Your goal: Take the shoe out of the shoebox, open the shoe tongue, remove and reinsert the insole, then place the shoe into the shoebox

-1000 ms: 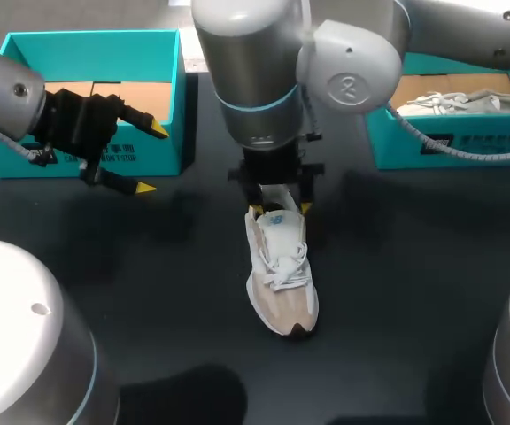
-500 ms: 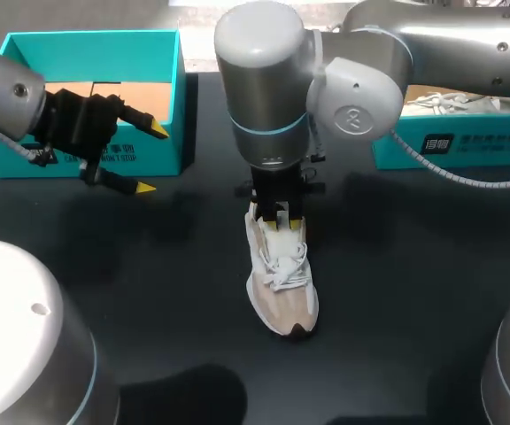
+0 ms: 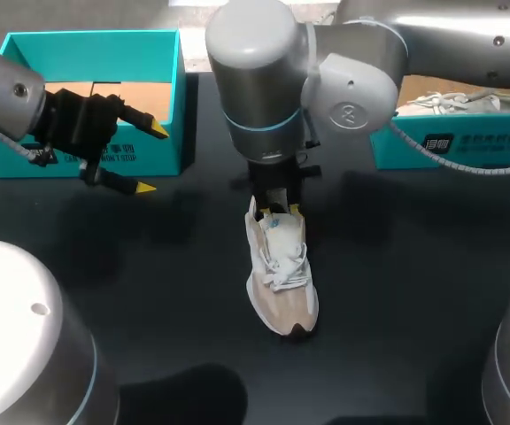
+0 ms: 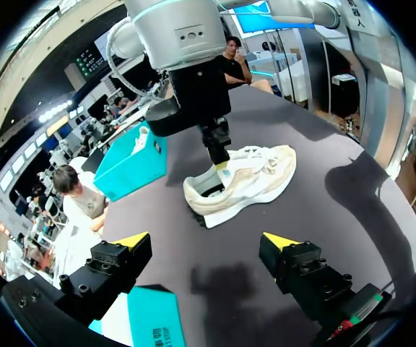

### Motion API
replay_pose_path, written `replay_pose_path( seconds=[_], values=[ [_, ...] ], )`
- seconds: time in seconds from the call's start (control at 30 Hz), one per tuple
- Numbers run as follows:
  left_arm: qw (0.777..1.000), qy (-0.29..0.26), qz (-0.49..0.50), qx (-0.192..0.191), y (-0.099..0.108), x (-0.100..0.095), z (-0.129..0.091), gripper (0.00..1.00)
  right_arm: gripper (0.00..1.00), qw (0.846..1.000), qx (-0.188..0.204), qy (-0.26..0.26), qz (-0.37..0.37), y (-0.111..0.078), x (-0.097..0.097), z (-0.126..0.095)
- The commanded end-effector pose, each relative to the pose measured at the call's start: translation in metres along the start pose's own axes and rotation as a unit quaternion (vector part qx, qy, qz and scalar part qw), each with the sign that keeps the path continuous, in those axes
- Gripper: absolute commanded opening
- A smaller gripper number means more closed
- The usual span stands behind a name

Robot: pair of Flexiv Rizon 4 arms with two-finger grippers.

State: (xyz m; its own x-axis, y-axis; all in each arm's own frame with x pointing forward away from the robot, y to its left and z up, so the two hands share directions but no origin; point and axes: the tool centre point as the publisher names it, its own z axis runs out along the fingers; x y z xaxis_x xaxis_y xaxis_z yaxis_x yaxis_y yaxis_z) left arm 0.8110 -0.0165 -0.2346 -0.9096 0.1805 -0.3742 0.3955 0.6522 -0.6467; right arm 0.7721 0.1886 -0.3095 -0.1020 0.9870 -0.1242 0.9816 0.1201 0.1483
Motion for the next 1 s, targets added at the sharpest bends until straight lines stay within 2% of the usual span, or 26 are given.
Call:
replay_pose_path(
  seconds=[0.03, 0.07, 0.1, 0.13, 0.57, 0.63, 0.7, 0.77, 0.87, 0.93, 1.0],
  values=[
    [1.000, 0.001, 0.000, -0.002, -0.001, 0.000, 0.000, 1.00, 0.33, 0.981, -0.053, 0.019, -0.183, 0.006, 0.000, -0.016],
    [1.000, 0.001, 0.000, -0.002, -0.001, 0.000, 0.000, 1.00, 0.37, 0.972, -0.055, 0.023, -0.227, 0.008, -0.001, -0.022],
    [1.000, 0.001, 0.000, -0.002, -0.001, 0.000, 0.000, 1.00, 0.41, 0.971, -0.054, 0.025, -0.232, 0.009, -0.003, -0.026],
    [1.000, 0.001, 0.000, -0.002, -0.001, 0.000, 0.000, 1.00, 1.00, 0.972, -0.048, 0.007, -0.232, 0.014, -0.009, -0.032],
    [1.000, 0.001, 0.000, -0.002, -0.001, 0.000, 0.000, 1.00, 1.00, 0.972, -0.048, 0.007, -0.232, 0.014, -0.009, -0.032],
    [1.000, 0.001, 0.000, -0.002, -0.001, 0.000, 0.000, 1.00, 1.00, 0.947, -0.072, 0.019, -0.311, 0.018, -0.008, -0.023],
    [1.000, 0.001, 0.000, -0.002, -0.001, 0.000, 0.000, 1.00, 1.00, 0.928, -0.087, -0.009, -0.362, 0.026, -0.014, -0.021],
    [1.000, 0.001, 0.000, -0.002, -0.001, 0.000, 0.000, 1.00, 1.00, 0.897, -0.103, -0.029, -0.429, 0.038, -0.027, -0.020],
    [1.000, 0.001, 0.000, -0.002, -0.001, 0.000, 0.000, 1.00, 1.00, 0.848, -0.105, -0.069, -0.515, 0.050, -0.040, -0.017],
    [1.000, 0.001, 0.000, -0.002, -0.001, 0.000, 0.000, 1.00, 1.00, 0.807, -0.105, -0.086, -0.575, 0.058, -0.039, -0.018],
    [1.000, 0.001, 0.000, -0.002, -0.001, 0.000, 0.000, 1.00, 1.00, 0.778, -0.103, -0.093, -0.612, 0.063, -0.037, -0.016]
  ],
)
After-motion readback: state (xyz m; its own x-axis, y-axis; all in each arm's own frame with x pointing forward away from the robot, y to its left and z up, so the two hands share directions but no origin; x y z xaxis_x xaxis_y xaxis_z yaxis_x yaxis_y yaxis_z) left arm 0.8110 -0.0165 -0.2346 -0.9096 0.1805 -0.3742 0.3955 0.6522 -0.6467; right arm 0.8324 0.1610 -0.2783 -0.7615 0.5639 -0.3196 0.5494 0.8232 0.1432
